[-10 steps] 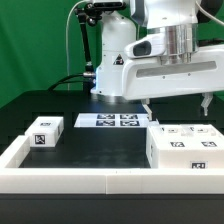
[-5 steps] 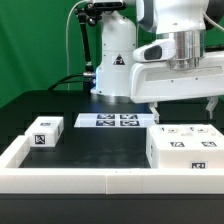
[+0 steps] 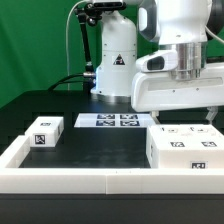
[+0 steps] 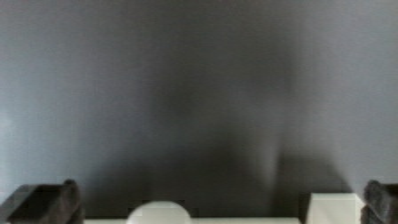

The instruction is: Assemble cabinet

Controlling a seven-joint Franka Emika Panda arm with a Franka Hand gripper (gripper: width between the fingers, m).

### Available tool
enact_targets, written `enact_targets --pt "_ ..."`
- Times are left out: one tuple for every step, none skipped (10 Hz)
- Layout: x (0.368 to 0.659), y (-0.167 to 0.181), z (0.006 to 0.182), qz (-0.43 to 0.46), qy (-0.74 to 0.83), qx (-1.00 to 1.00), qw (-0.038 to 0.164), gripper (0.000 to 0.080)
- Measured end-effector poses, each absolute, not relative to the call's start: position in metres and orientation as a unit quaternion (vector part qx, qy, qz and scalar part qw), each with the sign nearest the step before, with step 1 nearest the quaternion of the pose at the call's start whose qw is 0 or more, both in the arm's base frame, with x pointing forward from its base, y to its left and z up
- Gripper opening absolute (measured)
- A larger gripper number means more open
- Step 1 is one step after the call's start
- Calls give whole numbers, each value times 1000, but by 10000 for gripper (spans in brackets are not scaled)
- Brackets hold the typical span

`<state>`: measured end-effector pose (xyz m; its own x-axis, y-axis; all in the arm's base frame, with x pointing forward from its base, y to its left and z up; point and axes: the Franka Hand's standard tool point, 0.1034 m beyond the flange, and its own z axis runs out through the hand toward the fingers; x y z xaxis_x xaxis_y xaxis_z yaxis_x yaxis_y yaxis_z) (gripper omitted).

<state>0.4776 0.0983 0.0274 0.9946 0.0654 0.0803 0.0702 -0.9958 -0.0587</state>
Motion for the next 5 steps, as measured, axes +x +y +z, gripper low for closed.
enact_targets --pt "480 94 24 -45 -47 -997 29 797" --pt "480 94 24 -44 -42 -998 30 797" --pt "480 94 24 -44 -43 -998 31 797" --pt "480 94 24 -44 -44 -998 31 797" --pt "479 93 22 -43 -43 -998 30 797"
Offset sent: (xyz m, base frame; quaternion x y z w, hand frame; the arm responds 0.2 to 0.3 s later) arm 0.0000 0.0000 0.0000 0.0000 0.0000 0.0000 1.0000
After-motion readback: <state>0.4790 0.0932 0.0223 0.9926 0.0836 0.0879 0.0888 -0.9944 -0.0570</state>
